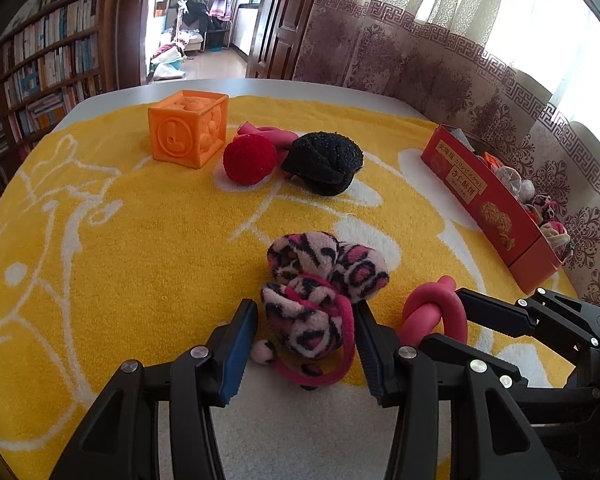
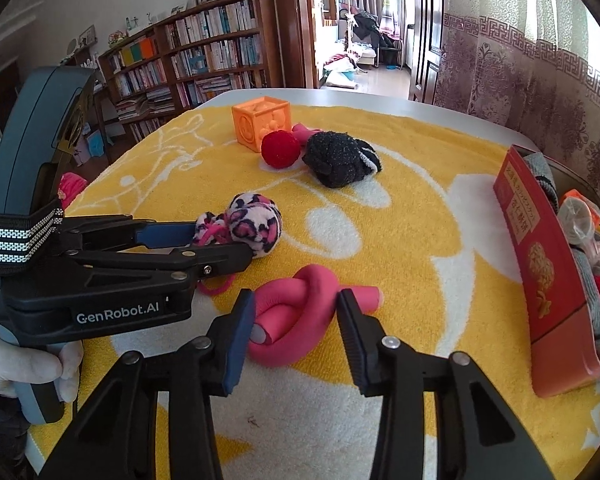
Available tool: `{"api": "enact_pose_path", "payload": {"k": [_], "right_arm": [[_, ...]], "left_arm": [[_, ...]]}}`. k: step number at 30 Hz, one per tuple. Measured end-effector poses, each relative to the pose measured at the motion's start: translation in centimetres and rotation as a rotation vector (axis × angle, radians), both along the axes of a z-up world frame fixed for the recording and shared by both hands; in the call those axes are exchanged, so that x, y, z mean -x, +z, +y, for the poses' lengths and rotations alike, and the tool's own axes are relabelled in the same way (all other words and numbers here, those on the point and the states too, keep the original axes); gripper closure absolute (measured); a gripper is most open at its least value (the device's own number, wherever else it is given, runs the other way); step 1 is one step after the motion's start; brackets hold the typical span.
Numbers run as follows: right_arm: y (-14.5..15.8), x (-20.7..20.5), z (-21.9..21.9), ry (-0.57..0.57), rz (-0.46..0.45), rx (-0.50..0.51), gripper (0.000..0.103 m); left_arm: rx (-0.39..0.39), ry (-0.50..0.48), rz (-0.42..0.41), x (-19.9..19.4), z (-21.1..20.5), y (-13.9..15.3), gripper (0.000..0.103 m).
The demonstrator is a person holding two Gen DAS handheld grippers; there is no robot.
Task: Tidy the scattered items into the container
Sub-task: 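Grasp the leopard-print plush with the left gripper while the right grasps the pink ring toy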
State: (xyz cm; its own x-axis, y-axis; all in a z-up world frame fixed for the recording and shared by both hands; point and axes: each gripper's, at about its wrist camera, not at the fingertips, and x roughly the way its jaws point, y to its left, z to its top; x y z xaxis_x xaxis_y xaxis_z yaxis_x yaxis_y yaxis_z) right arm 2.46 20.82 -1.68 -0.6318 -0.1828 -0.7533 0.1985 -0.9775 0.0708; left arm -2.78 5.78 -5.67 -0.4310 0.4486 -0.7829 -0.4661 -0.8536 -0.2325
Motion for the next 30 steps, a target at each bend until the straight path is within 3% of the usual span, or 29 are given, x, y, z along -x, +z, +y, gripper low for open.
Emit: {"api": "enact_pose_path", "payload": {"k": [1, 8, 9, 11, 15, 30], "right_arm": [[0.1, -0.1, 0.2, -0.002, -0.001, 0.001, 0.082], [-0.2, -0.1, 1.2, -0.018, -0.024, 0.04, 0.082], [-0.2, -0.1, 1.2, -0.018, -0.023, 0.041, 0.082], [-0.1, -0.3, 1.2, -0.017, -0.014, 0.044, 0.082], [0.5, -0.7, 1.4, -0.02, 0.007, 0.056, 0.086], [2.6, -1.9, 3.1, -0.064, 0.087, 0.073, 0.086]], "left_arm": [[0.009, -0.003, 0.004, 0.0, 0.2, 0.0, 0.053], [0.056, -0.026, 0.032, -0.2, 1.4, -0.1, 0.053], [0.05, -0.023, 0.031, -0.2, 1.3, 0.0, 0.053], [0.023, -0.018, 0.025, -0.2, 1.0, 0.0, 0.063], [0.006, -0.014, 0.024, -0.4, 1.0, 0.3, 0.064], [-0.019, 0.009, 0.079, -1.2, 1.0, 2.5, 0.065]]}}
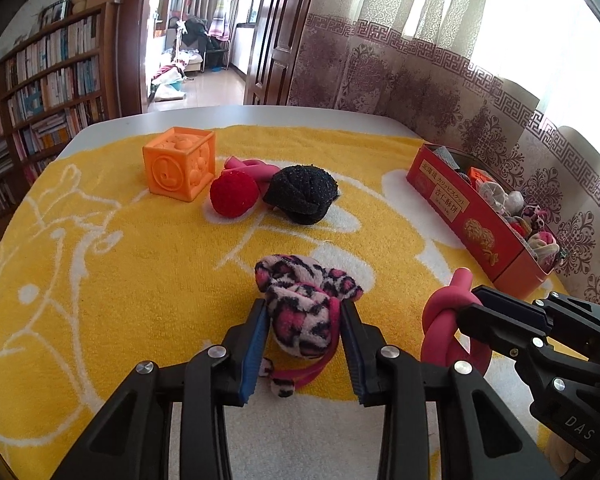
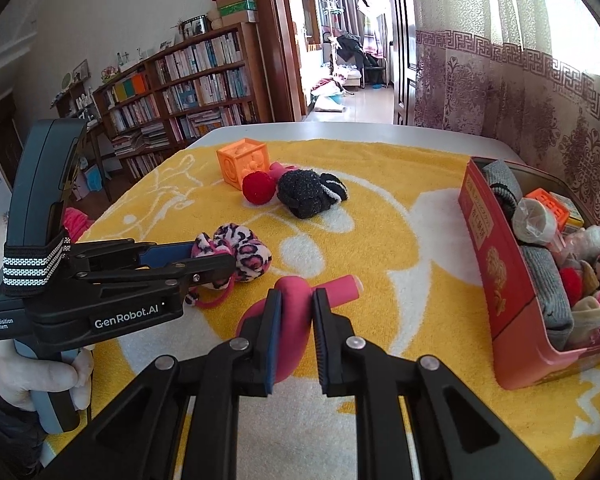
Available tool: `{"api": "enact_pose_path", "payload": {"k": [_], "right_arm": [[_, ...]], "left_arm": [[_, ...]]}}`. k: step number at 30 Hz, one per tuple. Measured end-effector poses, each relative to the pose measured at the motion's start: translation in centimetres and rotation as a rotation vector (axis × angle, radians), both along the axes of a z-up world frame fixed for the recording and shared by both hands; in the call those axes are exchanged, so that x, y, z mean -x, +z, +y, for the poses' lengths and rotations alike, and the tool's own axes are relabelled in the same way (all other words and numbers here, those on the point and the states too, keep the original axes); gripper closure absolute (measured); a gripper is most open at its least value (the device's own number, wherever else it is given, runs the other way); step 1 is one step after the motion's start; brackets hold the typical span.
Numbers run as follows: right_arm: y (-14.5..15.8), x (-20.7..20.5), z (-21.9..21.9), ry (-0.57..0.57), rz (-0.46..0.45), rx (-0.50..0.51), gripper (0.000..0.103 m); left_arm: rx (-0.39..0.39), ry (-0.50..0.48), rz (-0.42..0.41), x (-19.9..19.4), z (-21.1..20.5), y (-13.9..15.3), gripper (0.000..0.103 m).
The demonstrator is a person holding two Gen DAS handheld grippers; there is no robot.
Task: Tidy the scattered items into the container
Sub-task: 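Grasp the leopard-print plush with the left gripper while the right grasps the pink ring toy, then carry the leopard plush into the red tin and release it while the right drops the pink ring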
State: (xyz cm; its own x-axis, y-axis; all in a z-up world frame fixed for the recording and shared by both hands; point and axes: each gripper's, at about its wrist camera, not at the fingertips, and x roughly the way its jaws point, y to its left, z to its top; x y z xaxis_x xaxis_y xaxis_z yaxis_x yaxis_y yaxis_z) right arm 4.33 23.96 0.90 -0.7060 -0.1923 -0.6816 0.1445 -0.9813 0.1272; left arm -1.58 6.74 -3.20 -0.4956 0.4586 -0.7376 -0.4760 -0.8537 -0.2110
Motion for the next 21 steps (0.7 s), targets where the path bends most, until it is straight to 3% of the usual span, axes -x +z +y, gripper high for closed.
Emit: {"api": "enact_pose_path", "payload": {"k": [6, 8, 10, 16, 21], "right_arm": [[0.4, -0.3, 0.8, -0.017, 0.012, 0.012, 0.086], [0.4, -0.3, 0.9, -0.02, 0.012, 0.015, 0.086], [0.3, -0.4, 1.0, -0.022, 0.011, 0.02, 0.086], [0.2, -0.4, 1.2, -0.025, 0.01, 0.027, 0.086], [0.4, -0.7, 1.7, -0.037, 0.02, 0.034, 0.086]], "left_arm": [[0.072, -0.033, -0.03, 0.3, 1.4, -1.1, 0.065], [0.099, -0.024, -0.064, 0.7, 1.7, -2.1, 0.047], [0.091, -0.013, -0.069, 0.9, 1.6, -2.5, 0.044], [0.065, 0.009, -0.077, 1.9, 1.6, -2.4, 0.044], [0.049, 0.017, -0.057, 1.8, 1.5, -2.0, 0.052]]}}
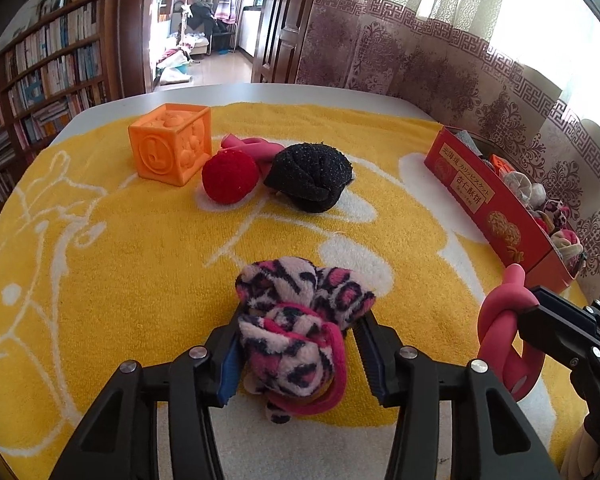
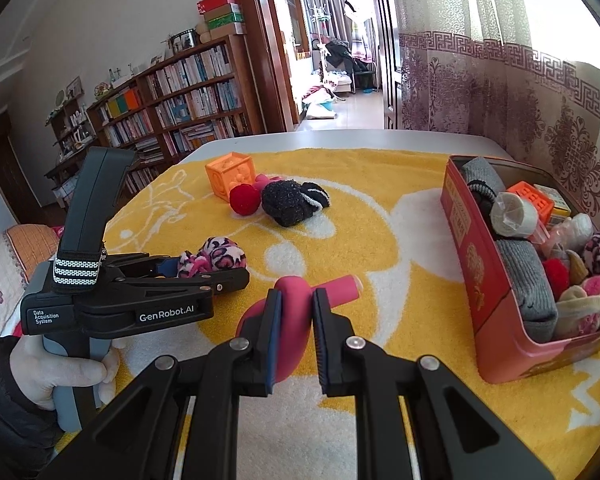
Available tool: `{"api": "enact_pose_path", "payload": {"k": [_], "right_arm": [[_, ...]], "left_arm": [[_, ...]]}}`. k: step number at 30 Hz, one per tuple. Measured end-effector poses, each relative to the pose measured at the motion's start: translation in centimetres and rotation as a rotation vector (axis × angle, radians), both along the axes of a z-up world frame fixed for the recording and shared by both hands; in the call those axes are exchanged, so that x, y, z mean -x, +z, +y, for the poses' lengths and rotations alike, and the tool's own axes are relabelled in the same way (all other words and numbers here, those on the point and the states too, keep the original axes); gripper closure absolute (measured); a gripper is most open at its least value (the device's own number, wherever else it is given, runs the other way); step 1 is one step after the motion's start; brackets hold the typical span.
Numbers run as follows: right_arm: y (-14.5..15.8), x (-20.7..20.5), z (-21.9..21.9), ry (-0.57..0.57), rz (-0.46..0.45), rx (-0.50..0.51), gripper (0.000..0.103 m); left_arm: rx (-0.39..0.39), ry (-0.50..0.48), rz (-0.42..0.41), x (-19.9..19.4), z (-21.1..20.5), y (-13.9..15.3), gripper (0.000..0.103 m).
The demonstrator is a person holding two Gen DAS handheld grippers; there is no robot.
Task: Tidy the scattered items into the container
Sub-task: 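Carry the leopard plush into the red tin and release it while the right drops the pink ring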
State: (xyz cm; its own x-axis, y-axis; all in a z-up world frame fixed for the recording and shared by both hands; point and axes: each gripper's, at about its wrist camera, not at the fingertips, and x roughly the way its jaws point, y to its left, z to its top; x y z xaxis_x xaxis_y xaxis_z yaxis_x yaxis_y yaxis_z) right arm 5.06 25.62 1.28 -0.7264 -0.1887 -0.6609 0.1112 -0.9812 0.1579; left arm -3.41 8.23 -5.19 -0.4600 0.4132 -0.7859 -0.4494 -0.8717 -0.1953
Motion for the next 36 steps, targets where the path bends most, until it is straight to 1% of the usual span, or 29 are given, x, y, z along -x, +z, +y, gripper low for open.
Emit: {"api": "enact_pose_path", "payload": {"k": [6, 12, 19, 25, 30, 36], "right_arm": [[0.5, -0.4, 1.0, -0.019, 0.019, 0.016, 0.086], [1.6, -1.2, 3.1, -0.063, 0.057, 0.028, 0.086], [3.4, -2.3, 8.2, -0.176, 0.111, 0.032, 0.086], [4.2, -3.1, 13.3, -0.288, 0.138, 0.03, 0.086], [4.2, -2.7, 16.8, -0.353, 0.141, 0.032, 0.086], [3.5, -2.0, 19.7, -0.395, 0.13, 0.046, 0.086]], "left_arm": [[-0.009, -0.002, 0.037, -0.6, 0.3, 1.6, 0.052], [-0.015, -0.047, 0.064, -1.3, 2.7, 3.3, 0.052], [-0.032, -0.128, 0.091, -2.3, 7.2, 5.4, 0.052], [-0.044, -0.202, 0.11, -2.8, 12.1, 6.7, 0.052], [-0.057, -0.253, 0.124, -2.9, 15.9, 7.8, 0.052], [-0.07, -0.282, 0.141, -1.9, 19.4, 9.0, 0.052]]}}
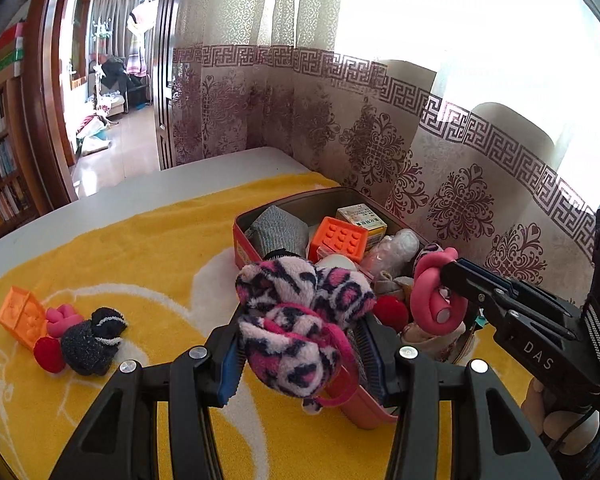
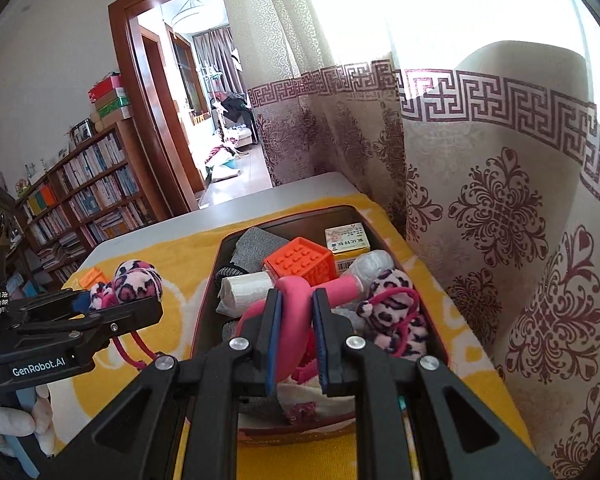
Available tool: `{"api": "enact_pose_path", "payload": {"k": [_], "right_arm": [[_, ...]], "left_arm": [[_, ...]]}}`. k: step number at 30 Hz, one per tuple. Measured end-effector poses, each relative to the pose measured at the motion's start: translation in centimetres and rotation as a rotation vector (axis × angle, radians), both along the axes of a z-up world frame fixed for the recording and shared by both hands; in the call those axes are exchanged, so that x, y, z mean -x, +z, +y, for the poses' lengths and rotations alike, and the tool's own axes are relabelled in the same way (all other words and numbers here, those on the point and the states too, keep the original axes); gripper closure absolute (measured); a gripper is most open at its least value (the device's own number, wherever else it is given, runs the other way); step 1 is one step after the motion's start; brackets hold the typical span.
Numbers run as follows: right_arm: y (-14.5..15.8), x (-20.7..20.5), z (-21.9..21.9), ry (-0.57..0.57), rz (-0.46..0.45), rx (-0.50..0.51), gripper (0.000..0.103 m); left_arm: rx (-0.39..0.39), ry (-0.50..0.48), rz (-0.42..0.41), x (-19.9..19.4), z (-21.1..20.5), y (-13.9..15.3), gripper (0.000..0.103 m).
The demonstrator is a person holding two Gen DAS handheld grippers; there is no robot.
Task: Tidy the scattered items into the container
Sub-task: 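Carry the leopard plush into the red tin and release it while the right drops the pink ring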
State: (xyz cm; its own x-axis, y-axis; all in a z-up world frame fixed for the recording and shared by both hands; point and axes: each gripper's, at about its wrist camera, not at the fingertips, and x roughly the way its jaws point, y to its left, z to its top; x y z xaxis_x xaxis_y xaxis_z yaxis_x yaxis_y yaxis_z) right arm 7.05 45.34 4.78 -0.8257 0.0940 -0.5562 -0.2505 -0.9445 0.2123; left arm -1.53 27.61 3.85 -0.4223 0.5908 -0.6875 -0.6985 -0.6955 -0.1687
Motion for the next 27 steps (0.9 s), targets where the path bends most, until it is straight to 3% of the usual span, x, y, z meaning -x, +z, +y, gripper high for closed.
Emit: {"api": "enact_pose_path", "payload": {"k": [14, 15, 16, 17, 19, 27], "right_arm": [[-1.4, 0.6, 2.4, -0.049, 0.0, 0.058, 0.084], [-1.4, 0.6, 2.5, -0.058, 0.001, 0.065, 0.082], [-1.5, 0.5, 2.7, -0.071, 0.003, 0.071, 0.072], [-1.5, 0.4, 2.8, -0.084, 0.008, 0.073, 0.062], [-1.4, 0.0, 3.0, -0.108, 0.025, 0.065, 0.054], [-1.1, -0.4, 2.8, -0.129, 0.06, 0.038, 0.049]], "left_arm": [[-0.028, -0.022, -0.046, 3.9, 5.6, -0.3, 0.051], [-0.03, -0.018, -0.057, 4.2, 5.9, -0.5, 0.05], [-0.03, -0.019, -0.072, 4.4, 6.2, -0.7, 0.048], [-0.031, -0.02, -0.091, 4.7, 6.4, -1.0, 0.044], [-0.043, -0.018, -0.117, 5.1, 6.7, -1.2, 0.031], [-0.073, 0.009, -0.124, 5.6, 5.7, -1.3, 0.03]]}}
